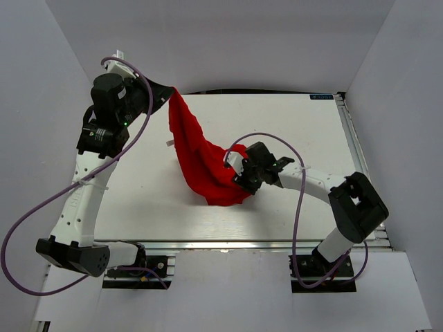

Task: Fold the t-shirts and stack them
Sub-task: Flatten out the tshirt

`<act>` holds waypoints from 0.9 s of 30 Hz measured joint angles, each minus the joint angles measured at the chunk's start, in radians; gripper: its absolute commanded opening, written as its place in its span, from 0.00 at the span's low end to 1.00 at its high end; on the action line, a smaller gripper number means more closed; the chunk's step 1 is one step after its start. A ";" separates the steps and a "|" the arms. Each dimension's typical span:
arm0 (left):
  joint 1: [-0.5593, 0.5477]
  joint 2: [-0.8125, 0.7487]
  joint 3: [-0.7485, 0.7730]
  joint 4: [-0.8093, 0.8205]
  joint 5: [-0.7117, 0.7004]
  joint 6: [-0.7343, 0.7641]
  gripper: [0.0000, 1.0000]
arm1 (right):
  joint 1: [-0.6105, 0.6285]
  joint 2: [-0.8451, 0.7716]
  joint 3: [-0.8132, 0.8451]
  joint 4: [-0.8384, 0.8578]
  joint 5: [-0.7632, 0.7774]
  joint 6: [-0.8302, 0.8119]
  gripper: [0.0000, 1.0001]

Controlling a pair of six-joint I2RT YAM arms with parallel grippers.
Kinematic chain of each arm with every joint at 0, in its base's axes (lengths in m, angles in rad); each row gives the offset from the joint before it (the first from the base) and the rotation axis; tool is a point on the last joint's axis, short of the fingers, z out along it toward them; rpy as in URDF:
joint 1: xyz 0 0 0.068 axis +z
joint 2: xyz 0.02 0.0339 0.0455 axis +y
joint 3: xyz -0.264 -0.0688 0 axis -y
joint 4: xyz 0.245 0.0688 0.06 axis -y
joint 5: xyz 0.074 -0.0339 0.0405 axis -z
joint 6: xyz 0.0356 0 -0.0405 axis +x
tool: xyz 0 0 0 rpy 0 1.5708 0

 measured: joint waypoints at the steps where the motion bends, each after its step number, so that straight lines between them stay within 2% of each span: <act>1: 0.001 0.000 0.000 0.000 0.002 -0.001 0.00 | 0.001 0.000 -0.002 0.000 0.000 0.000 0.54; 5: 0.006 -0.001 -0.003 0.000 0.007 -0.002 0.00 | 0.006 0.000 -0.012 0.000 0.000 -0.001 0.54; 9: 0.007 -0.003 -0.004 0.000 0.010 -0.003 0.00 | 0.017 -0.002 -0.014 0.000 0.003 -0.004 0.61; 15: 0.010 -0.008 -0.015 0.000 0.018 -0.006 0.00 | 0.025 -0.010 -0.032 0.009 0.016 -0.018 0.62; 27: 0.019 -0.015 -0.026 0.001 0.028 -0.007 0.00 | 0.032 -0.103 -0.055 0.031 0.045 -0.056 0.57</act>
